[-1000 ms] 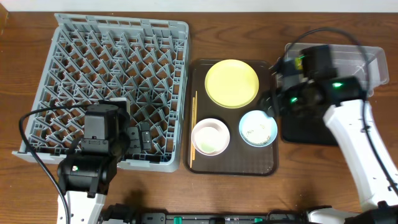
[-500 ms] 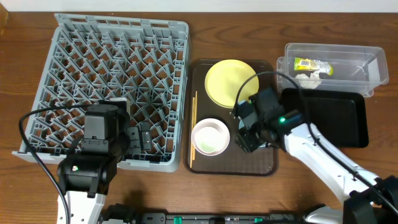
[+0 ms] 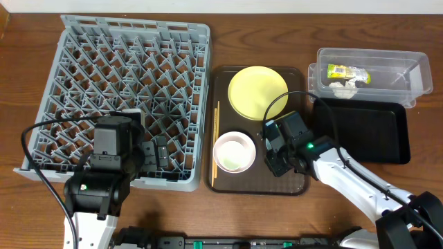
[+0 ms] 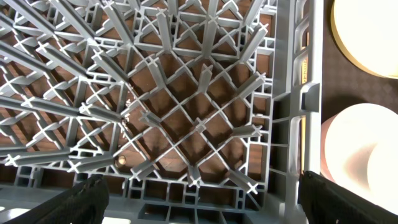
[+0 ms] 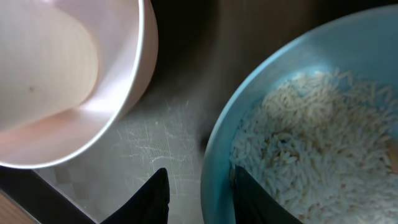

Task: Sort waste into correct bins and load items into the dishwasher
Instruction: 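Grasp the light-blue rice bowl with the right gripper, lift toward black tray, then tip the blue bowl over the black tray to pour out the rice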

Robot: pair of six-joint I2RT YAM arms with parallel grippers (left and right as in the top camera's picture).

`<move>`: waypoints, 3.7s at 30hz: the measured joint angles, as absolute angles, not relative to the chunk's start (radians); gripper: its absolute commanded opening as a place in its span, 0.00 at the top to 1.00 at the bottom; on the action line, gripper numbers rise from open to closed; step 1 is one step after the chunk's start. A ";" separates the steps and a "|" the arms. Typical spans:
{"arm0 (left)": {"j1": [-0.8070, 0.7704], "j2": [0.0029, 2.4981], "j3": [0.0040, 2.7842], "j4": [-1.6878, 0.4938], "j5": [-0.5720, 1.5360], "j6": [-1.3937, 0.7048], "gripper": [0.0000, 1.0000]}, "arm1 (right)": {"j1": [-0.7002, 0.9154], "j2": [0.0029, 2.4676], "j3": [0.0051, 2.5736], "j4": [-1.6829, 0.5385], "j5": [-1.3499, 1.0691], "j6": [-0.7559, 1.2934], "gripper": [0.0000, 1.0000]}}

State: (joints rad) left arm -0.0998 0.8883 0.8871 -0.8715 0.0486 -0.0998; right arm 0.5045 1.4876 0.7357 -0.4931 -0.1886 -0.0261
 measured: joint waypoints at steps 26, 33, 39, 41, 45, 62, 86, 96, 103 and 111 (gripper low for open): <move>-0.100 0.888 0.887 -0.872 0.049 -0.100 0.02 | 0.426 1.385 0.926 -0.594 -0.234 0.062 0.99; -0.100 0.888 0.887 -0.872 0.049 -0.100 0.02 | 0.175 1.306 0.989 -0.618 -0.335 0.123 0.99; -0.100 0.888 0.887 -0.872 0.049 -0.100 0.02 | -0.104 1.332 0.983 -0.625 -0.526 0.163 0.99; -0.100 0.888 0.887 -0.872 0.049 -0.100 0.02 | -0.160 1.349 0.972 -0.624 -0.587 0.169 0.99; -0.100 0.888 0.887 -0.872 0.049 -0.100 0.02 | -0.282 1.423 0.940 -0.619 -0.719 0.176 0.99; -0.100 0.888 0.887 -0.872 0.049 -0.100 0.02 | -0.676 1.746 0.925 -0.517 -1.299 0.176 0.99; -0.100 0.888 0.887 -0.872 0.049 -0.100 0.02 | -0.648 1.854 0.925 -0.541 -1.518 0.187 0.99; -0.100 0.888 0.887 -0.872 0.049 -0.100 0.02 | -0.639 1.755 0.927 -0.475 -1.520 0.246 0.99; -0.100 0.888 0.887 -0.871 0.049 -0.100 0.02 | -0.665 1.653 0.931 -0.283 -1.527 0.348 0.99; -0.100 0.888 0.887 -0.872 0.049 -0.100 0.02 | -0.664 1.599 0.932 -0.222 -1.525 0.379 0.99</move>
